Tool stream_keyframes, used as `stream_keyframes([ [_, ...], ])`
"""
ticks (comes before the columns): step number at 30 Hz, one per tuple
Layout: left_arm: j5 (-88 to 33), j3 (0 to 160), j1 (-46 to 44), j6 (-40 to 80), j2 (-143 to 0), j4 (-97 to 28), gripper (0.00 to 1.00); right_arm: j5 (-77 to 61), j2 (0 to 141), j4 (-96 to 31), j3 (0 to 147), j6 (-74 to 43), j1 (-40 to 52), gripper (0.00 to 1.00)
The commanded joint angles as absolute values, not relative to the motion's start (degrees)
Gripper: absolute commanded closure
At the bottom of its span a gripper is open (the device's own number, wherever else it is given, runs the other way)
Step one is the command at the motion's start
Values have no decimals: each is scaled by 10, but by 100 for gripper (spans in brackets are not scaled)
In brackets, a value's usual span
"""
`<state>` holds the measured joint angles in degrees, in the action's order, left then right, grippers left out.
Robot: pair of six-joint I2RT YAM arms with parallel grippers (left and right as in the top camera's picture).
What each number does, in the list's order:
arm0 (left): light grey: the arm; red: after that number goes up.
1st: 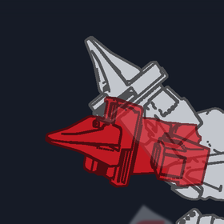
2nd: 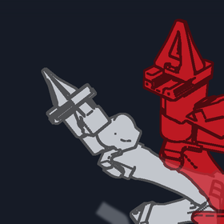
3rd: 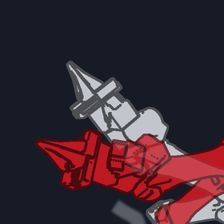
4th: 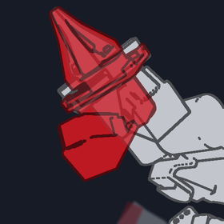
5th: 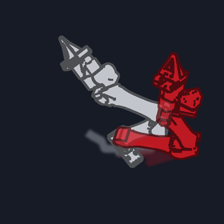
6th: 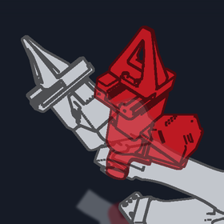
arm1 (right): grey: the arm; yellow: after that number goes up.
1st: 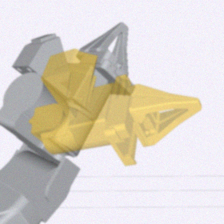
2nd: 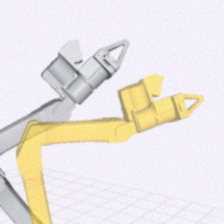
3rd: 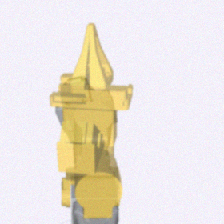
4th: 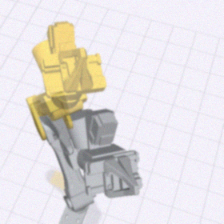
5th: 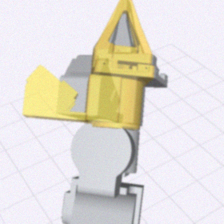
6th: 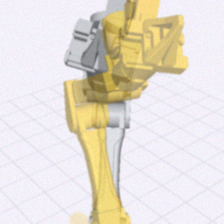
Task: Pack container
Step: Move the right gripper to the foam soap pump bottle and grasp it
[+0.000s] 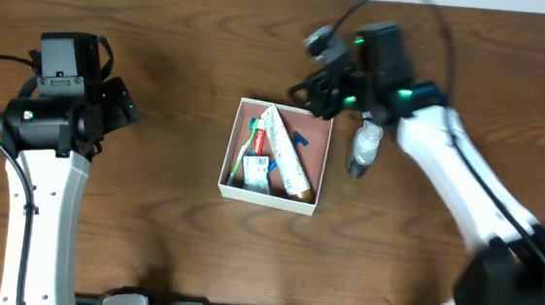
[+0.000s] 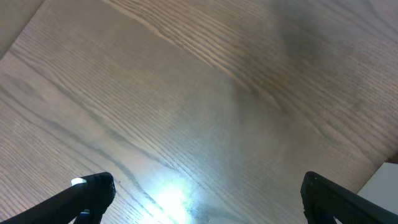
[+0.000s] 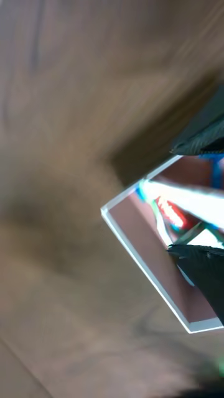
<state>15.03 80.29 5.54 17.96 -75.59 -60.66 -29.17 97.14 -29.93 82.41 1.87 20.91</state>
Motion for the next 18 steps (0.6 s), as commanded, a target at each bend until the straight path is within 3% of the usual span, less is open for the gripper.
stream_keyframes([
  [1,155,805,58,174,-758,-608,2,-158,905,-336,848,-67,203,51],
  [6,155,805,58,174,-758,-608,2,8,865,-466,848,-150,202,45],
  [10,155,805,58,174,-758,-608,2,19,871,-546,848,-174,201,36],
  [14,155,805,58,174,-758,-608,2,55,873,-573,848,-193,198,19],
  [18,155,805,58,174,-758,-608,2,59,877,-599,847,-221,198,11],
])
